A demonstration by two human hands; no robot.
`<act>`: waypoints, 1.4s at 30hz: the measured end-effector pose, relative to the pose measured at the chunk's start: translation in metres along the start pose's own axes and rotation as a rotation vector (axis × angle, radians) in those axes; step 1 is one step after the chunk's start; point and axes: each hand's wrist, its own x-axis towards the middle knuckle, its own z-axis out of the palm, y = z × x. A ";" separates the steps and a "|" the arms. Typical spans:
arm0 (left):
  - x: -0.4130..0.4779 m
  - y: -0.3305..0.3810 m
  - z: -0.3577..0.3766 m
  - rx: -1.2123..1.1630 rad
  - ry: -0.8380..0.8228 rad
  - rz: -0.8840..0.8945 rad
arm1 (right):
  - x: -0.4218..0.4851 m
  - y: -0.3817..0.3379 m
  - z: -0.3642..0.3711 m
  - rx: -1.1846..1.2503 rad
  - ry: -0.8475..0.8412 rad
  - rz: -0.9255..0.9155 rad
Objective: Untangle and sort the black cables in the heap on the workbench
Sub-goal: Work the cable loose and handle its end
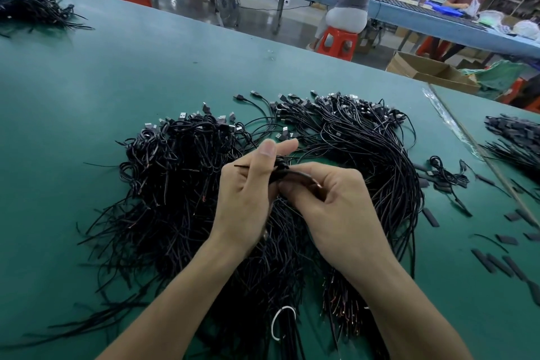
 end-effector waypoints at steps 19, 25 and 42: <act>0.005 -0.011 -0.004 0.167 0.106 -0.090 | -0.006 -0.004 0.006 -0.407 0.115 -0.030; 0.007 -0.013 -0.011 0.207 0.002 -0.209 | -0.010 -0.010 0.013 -0.890 -0.033 -0.386; 0.003 0.001 -0.024 0.221 -0.776 -0.613 | 0.010 -0.004 -0.028 -0.614 -0.257 -0.224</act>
